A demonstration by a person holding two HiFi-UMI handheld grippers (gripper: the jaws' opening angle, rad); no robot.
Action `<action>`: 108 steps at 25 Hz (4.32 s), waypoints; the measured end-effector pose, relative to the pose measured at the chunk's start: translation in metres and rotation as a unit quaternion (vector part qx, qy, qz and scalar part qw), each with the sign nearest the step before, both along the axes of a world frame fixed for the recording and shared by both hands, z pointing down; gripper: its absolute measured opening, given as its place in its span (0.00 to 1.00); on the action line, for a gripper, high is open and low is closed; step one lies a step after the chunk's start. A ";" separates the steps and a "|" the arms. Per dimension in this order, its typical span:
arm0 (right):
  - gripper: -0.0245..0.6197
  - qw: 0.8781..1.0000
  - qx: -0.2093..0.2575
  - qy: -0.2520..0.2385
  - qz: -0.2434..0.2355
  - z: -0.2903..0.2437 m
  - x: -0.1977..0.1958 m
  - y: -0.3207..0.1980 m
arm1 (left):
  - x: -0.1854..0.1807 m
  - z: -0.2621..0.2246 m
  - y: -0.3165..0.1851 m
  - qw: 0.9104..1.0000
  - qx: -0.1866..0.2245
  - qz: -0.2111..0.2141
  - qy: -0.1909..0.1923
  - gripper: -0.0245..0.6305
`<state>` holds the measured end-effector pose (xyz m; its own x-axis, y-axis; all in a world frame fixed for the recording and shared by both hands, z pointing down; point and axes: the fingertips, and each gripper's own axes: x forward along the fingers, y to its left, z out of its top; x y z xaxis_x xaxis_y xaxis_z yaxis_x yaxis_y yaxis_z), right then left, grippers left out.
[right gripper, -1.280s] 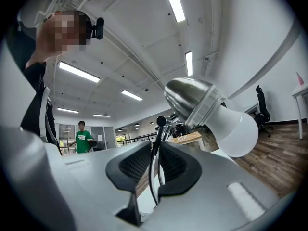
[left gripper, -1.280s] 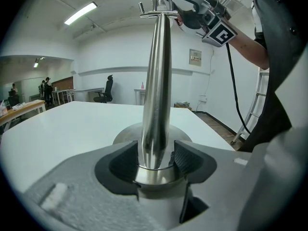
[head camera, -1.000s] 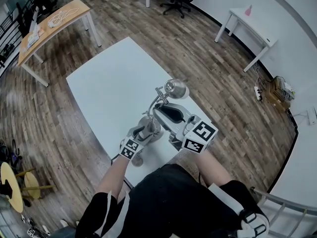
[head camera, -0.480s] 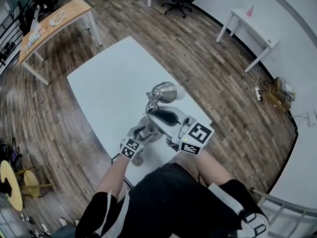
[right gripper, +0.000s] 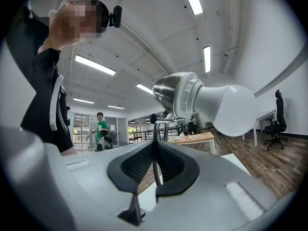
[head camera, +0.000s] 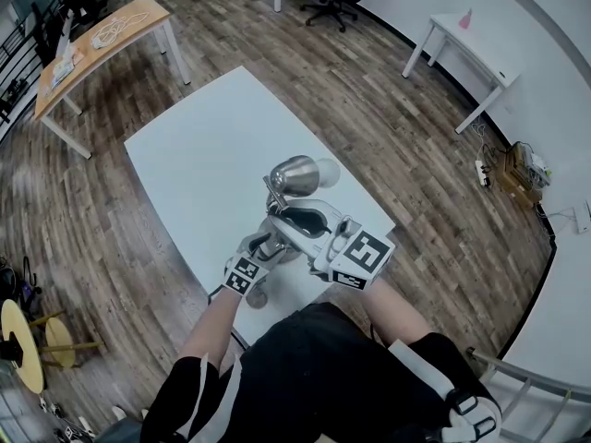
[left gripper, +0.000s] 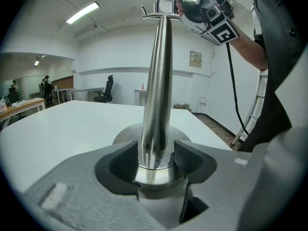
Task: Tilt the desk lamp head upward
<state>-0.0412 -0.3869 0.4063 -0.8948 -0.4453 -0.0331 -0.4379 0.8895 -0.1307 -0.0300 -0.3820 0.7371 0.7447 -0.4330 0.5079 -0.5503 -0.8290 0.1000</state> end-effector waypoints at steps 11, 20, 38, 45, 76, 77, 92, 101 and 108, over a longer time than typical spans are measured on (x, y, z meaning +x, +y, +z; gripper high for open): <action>0.08 0.998 0.039 0.040 -0.020 0.004 -0.020 0.014 | 0.001 -0.005 0.000 1.000 0.002 -0.003 0.009 0.40; 0.08 0.997 0.048 0.052 -0.015 0.006 -0.023 0.014 | -0.001 -0.001 0.000 1.000 -0.007 -0.001 0.012 0.40; 0.26 0.992 0.027 0.021 0.122 0.023 0.039 0.026 | -0.034 -0.107 0.012 0.989 0.034 -0.064 0.128 0.39; 0.09 0.980 0.012 -0.018 0.196 0.029 0.061 0.072 | -0.061 -0.191 0.054 0.965 0.098 -0.081 0.227 0.21; 0.05 0.986 -0.006 -0.032 0.165 0.042 0.196 0.253 | -0.040 -0.268 0.275 0.920 0.202 -0.247 0.228 0.04; 0.05 0.986 -0.008 -0.032 0.164 0.042 0.199 0.258 | -0.039 -0.269 0.282 0.918 0.201 -0.253 0.228 0.04; 0.04 0.980 0.010 -0.017 0.200 0.042 0.199 0.288 | -0.054 -0.287 0.321 0.918 0.221 -0.247 0.219 0.04; 0.04 0.982 0.009 -0.018 0.189 0.040 0.156 0.289 | -0.089 -0.284 0.331 0.922 0.214 -0.244 0.212 0.04; 0.04 0.981 0.017 -0.019 0.193 0.031 0.149 0.286 | -0.104 -0.288 0.329 0.920 0.220 -0.243 0.216 0.04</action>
